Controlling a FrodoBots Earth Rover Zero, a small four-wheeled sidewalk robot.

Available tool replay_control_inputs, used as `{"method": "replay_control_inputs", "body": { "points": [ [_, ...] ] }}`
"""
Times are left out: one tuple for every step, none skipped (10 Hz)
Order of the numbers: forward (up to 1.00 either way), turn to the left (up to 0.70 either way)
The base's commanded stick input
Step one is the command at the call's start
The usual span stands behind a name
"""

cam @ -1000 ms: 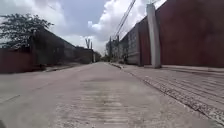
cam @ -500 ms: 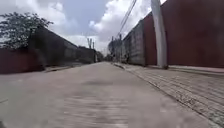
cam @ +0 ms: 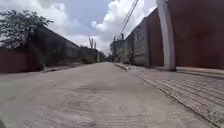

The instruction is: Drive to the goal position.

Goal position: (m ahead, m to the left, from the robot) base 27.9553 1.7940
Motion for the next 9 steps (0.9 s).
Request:
{"method": "replay_control_inputs", "body": {
  "points": [
    [1.0, 0.0],
    [1.0, 0.0],
    [1.0, 0.0],
    [1.0, 0.0],
    [1.0, 0.0],
    [1.0, 0.0],
    [1.0, 0.0],
    [1.0, 0.0],
    [1.0, 0.0]
  ]
}}
